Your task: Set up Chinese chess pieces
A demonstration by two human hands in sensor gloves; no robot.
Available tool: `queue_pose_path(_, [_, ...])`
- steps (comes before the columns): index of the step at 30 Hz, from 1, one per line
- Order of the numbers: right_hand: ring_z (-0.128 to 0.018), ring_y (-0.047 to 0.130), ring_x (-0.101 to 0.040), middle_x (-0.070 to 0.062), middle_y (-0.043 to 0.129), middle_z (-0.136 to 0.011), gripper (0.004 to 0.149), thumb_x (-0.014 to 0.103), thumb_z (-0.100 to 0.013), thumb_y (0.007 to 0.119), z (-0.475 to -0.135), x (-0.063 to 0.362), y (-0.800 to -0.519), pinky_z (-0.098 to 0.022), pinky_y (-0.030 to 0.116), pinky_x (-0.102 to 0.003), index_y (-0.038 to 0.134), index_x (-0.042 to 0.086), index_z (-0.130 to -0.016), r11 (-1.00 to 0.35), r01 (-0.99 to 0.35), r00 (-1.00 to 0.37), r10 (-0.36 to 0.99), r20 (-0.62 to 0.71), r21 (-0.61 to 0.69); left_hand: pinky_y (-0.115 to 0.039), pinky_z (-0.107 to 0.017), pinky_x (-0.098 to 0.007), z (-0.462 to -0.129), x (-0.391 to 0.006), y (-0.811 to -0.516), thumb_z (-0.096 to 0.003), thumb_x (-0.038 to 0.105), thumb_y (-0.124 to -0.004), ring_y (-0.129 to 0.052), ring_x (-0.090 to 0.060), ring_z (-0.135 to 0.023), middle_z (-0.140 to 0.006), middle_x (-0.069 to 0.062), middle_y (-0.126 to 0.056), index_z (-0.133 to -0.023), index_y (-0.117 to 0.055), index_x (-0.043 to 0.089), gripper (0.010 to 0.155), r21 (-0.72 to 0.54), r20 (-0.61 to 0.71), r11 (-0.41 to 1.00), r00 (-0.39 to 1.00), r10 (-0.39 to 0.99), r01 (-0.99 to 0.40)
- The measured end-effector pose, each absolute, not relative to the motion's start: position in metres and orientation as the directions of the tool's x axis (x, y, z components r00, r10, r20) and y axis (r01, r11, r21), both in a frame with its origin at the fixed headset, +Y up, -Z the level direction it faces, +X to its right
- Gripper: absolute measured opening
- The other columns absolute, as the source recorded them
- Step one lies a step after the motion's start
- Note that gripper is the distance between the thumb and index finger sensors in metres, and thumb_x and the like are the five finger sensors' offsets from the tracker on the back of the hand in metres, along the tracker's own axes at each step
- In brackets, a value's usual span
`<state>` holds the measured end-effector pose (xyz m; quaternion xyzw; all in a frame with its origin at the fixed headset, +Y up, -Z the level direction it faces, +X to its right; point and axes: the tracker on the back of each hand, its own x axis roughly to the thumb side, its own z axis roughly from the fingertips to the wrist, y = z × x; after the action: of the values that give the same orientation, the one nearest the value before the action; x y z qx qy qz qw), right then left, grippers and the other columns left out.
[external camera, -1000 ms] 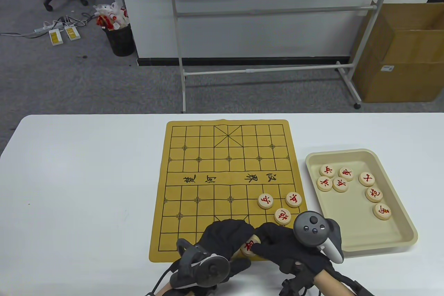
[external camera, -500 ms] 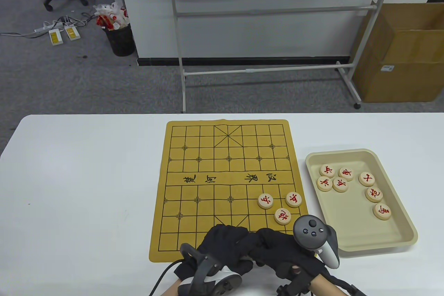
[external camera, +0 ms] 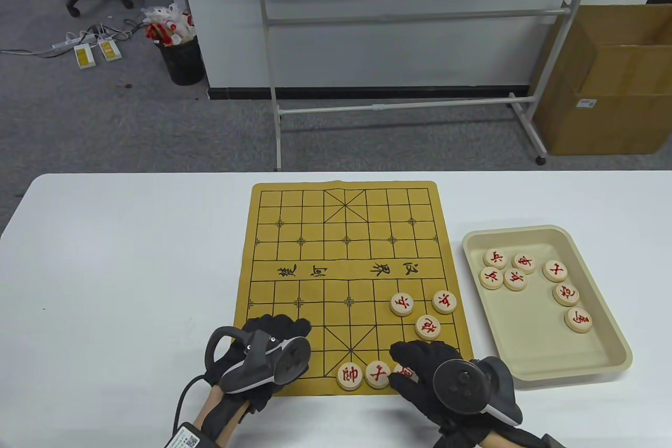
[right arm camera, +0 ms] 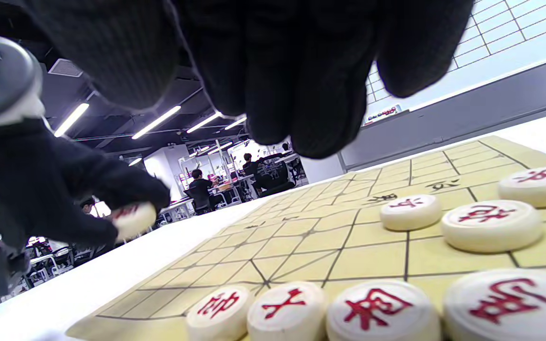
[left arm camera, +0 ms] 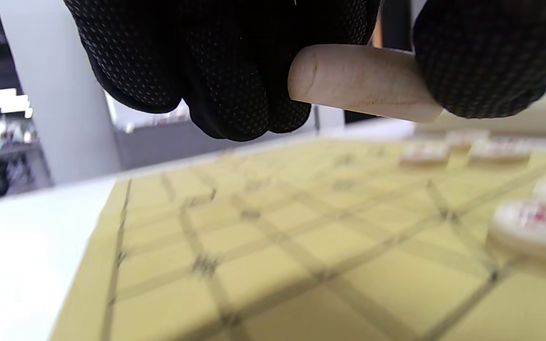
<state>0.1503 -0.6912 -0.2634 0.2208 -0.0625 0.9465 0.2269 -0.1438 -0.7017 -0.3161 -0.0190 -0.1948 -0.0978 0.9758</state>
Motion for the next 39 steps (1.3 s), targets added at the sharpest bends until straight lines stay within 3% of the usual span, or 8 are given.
queue_pose_path(3, [-0.071, 0.099, -0.032, -0.012, 0.091, -0.087, 0.06, 0.047, -0.045, 0.079, -0.264, 0.153, -0.691, -0.067, 0.068, -0.06, 0.077, 0.014, -0.095, -0.886, -0.463, -0.8, 0.41, 0.438, -0.014, -0.083, -0.065, -0.049, -0.324, -0.144, -0.717, -0.0278, 0.06, -0.085, -0.099, -0.021, -0.071, -0.087, -0.003, -0.091, -0.096, -0.072, 0.028, 0.076, -0.127, 0.385, 0.967, 0.909, -0.158, 0.222])
queue_pose_path(6, [-0.071, 0.098, -0.033, -0.012, 0.092, -0.086, 0.059, 0.047, -0.045, 0.079, -0.263, 0.155, -0.69, -0.067, 0.068, -0.06, 0.078, 0.014, -0.094, -0.887, -0.462, -0.802, 0.407, 0.438, -0.022, -0.083, -0.064, -0.049, -0.325, -0.141, -0.725, -0.0273, 0.059, -0.086, -0.099, -0.02, -0.07, -0.087, -0.003, -0.092, -0.095, -0.073, 0.027, 0.076, -0.162, 0.405, 0.964, 0.905, -0.132, 0.213])
queue_pose_path(11, [-0.07, 0.099, -0.033, -0.012, 0.092, -0.086, 0.058, 0.047, -0.045, 0.079, -0.263, 0.155, -0.69, -0.067, 0.068, -0.059, 0.079, 0.014, -0.094, -0.889, -0.458, -0.804, 0.402, 0.438, -0.026, -0.083, -0.064, -0.049, -0.321, -0.134, -0.725, -0.0267, 0.059, -0.087, -0.099, -0.02, -0.07, -0.087, -0.003, -0.092, -0.095, -0.072, 0.028, 0.077, -0.146, 0.42, 0.946, 0.883, -0.207, 0.291])
queue_pose_path(25, [-0.07, 0.099, -0.033, -0.012, 0.093, -0.085, 0.058, 0.047, -0.045, 0.079, -0.264, 0.156, -0.689, -0.067, 0.069, -0.059, 0.079, 0.014, -0.093, -0.894, -0.448, -0.812, 0.398, 0.427, -0.018, -0.082, -0.066, -0.049, -0.325, -0.122, -0.748, -0.0274, 0.057, -0.087, -0.098, -0.02, -0.073, -0.09, -0.002, -0.088, -0.098, -0.067, 0.029, 0.078, -0.157, 0.46, 0.937, 0.863, -0.21, 0.312])
queue_pose_path(34, [-0.07, 0.099, -0.033, -0.012, 0.093, -0.085, 0.058, 0.047, -0.045, 0.079, -0.264, 0.155, -0.689, -0.067, 0.069, -0.059, 0.079, 0.014, -0.093, -0.899, -0.439, -0.815, 0.392, 0.427, -0.013, -0.074, -0.071, -0.05, -0.323, -0.12, -0.753, -0.0294, 0.055, -0.085, -0.089, -0.02, -0.086, -0.099, 0.003, -0.079, -0.097, -0.065, 0.035, 0.073, -0.158, 0.454, 0.915, 0.85, -0.268, 0.372])
queue_pose_path(39, [-0.07, 0.099, -0.033, -0.012, 0.092, -0.086, 0.059, 0.047, -0.045, 0.079, -0.264, 0.155, -0.69, -0.067, 0.068, -0.059, 0.079, 0.014, -0.094, -0.899, -0.437, -0.813, 0.391, 0.431, -0.009, -0.072, -0.072, -0.052, -0.321, -0.119, -0.745, -0.0303, 0.057, -0.082, -0.086, -0.022, -0.09, -0.103, 0.001, -0.075, -0.101, -0.061, 0.033, 0.078, -0.148, 0.44, 0.915, 0.854, -0.278, 0.374])
